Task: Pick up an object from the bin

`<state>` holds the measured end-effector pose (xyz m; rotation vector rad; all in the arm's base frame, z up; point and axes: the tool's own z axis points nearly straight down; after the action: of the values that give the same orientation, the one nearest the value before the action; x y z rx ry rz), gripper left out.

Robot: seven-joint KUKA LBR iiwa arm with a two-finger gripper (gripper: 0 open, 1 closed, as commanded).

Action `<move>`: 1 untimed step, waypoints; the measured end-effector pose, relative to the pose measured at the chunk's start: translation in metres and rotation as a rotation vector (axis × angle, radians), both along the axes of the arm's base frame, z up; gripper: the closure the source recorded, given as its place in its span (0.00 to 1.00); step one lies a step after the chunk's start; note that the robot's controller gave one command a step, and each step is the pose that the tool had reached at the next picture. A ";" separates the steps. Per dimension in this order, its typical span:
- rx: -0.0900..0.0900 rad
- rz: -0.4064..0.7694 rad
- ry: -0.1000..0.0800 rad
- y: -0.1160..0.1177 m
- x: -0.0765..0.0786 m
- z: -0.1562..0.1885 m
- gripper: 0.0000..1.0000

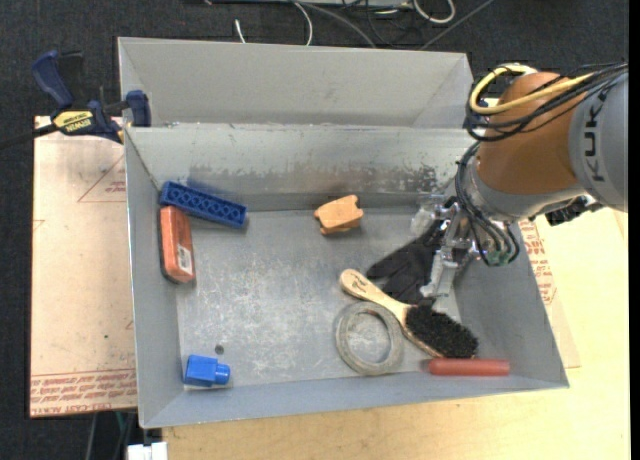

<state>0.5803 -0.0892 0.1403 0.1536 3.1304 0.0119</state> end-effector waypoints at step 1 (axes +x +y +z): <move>0.001 -0.052 -0.002 0.014 0.005 -0.061 0.00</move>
Offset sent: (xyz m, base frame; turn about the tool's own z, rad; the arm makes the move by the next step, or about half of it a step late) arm -0.0509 -0.0015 -0.0599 0.2586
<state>0.5857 -0.0757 0.0795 0.2348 3.1233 0.0128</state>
